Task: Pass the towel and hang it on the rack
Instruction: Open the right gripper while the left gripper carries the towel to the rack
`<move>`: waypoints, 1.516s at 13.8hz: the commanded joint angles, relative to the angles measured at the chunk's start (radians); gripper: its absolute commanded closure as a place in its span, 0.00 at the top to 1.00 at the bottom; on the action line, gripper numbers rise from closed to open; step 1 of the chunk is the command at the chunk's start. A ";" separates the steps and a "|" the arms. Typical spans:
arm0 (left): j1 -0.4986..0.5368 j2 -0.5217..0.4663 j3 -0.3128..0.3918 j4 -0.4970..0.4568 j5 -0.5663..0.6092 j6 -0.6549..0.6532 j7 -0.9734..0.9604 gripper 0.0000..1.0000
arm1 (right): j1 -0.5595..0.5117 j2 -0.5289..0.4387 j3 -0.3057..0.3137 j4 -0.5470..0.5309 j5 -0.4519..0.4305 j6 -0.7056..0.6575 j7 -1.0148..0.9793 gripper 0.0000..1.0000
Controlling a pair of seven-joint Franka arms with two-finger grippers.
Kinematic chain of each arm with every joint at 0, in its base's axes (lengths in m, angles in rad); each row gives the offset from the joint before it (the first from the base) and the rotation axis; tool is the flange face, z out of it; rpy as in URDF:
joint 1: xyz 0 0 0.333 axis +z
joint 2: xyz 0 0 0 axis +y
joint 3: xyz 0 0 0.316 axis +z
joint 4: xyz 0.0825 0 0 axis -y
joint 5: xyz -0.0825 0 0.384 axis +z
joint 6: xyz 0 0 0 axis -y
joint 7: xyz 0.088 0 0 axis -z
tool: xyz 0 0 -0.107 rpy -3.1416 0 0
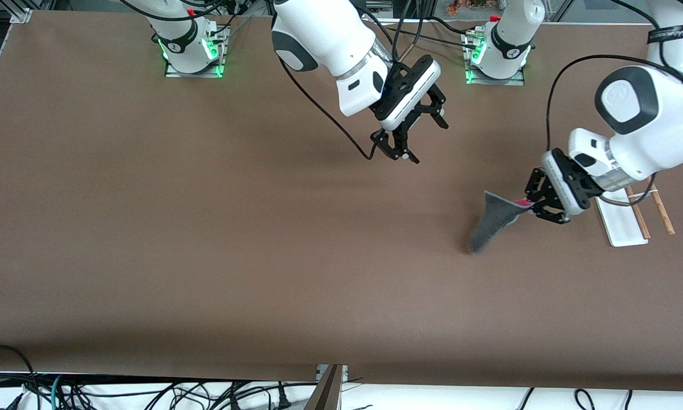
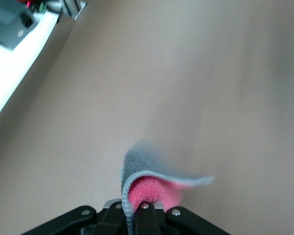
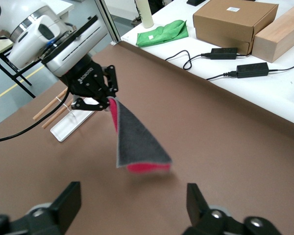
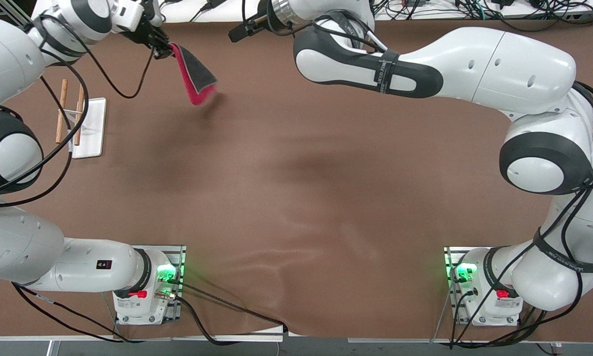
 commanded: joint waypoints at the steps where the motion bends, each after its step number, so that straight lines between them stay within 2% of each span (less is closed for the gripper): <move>1: 0.031 -0.020 0.059 0.010 0.068 -0.079 0.002 0.00 | -0.012 -0.032 -0.021 0.006 0.014 -0.075 0.010 1.00; 3: 0.037 -0.009 0.122 0.022 0.103 -0.118 0.008 0.00 | -0.038 -0.037 -0.046 0.006 0.023 -0.101 0.005 1.00; 6: 0.040 0.021 0.199 0.096 0.179 -0.206 0.036 0.00 | -0.082 -0.035 -0.048 0.003 0.023 -0.103 0.005 1.00; 8: 0.111 0.043 0.201 0.123 0.180 -0.208 0.143 0.00 | -0.114 -0.034 -0.049 -0.003 0.023 -0.109 0.005 1.00; 11: 0.203 0.151 0.202 0.214 0.157 -0.226 0.327 0.00 | -0.197 -0.041 -0.046 -0.018 0.023 -0.162 0.003 1.00; 13: 0.271 0.175 0.201 0.226 0.148 -0.240 0.391 0.00 | -0.249 -0.099 -0.049 -0.058 0.023 -0.231 0.003 1.00; 16: 0.349 0.227 0.201 0.303 0.131 -0.287 0.491 0.00 | -0.338 -0.164 -0.090 -0.149 0.023 -0.260 0.006 1.00; 21: 0.445 0.244 0.199 0.341 0.119 -0.292 0.618 0.00 | -0.479 -0.336 -0.178 -0.294 0.023 -0.381 0.006 1.00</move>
